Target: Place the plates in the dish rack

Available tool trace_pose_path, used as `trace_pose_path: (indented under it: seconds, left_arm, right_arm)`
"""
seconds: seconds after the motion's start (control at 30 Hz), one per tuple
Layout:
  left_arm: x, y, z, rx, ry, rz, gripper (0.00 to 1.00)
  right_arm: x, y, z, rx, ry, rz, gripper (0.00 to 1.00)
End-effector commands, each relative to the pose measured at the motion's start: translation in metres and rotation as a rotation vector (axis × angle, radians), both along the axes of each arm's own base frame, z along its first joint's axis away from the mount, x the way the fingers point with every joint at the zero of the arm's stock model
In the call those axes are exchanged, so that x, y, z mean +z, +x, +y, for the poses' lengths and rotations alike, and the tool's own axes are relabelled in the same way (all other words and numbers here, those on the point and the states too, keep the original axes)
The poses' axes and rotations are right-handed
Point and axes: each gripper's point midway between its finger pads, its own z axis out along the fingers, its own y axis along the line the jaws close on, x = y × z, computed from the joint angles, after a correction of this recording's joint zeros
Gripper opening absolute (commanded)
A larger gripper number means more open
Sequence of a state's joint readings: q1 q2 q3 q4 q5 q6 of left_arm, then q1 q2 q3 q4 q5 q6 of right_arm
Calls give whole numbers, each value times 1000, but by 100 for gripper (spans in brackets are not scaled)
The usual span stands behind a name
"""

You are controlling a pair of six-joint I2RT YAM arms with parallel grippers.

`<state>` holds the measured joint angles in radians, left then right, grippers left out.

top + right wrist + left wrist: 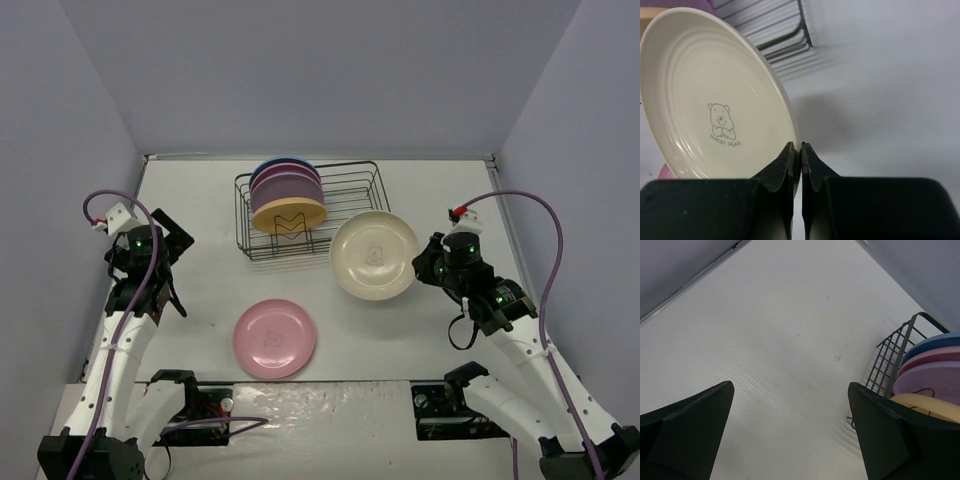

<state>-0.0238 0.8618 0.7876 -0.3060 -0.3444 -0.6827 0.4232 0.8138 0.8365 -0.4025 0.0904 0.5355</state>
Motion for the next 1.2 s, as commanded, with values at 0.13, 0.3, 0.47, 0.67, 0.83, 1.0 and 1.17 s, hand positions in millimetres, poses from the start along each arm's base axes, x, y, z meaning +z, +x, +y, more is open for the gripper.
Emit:
trace_pose_path:
  seconds: [0.13, 0.3, 0.47, 0.67, 0.83, 1.0, 1.17]
  left_arm:
    - [29, 15, 4, 16, -1, -97, 97]
    - [37, 22, 0, -17, 5, -109, 97]
    - [30, 14, 7, 22, 16, -69, 97]
    - [26, 4, 14, 56, 34, -54, 97]
    - [26, 2, 14, 59, 33, -57, 97]
    - [25, -1, 16, 70, 36, -49, 97]
    - [24, -2, 17, 73, 38, -45, 97]
  right_arm:
    - [119, 28, 20, 163, -78, -393, 0]
    - [210, 74, 53, 130, -342, -774, 0]
    - [241, 77, 131, 176, -930, -924, 0]
    - [251, 81, 195, 362, -1192, -1167, 0]
    - [254, 64, 222, 520, -1229, -1341, 0]
    - [240, 71, 236, 578, -1324, -1361, 0]
    - [224, 85, 243, 661, -1346, -1340, 0]
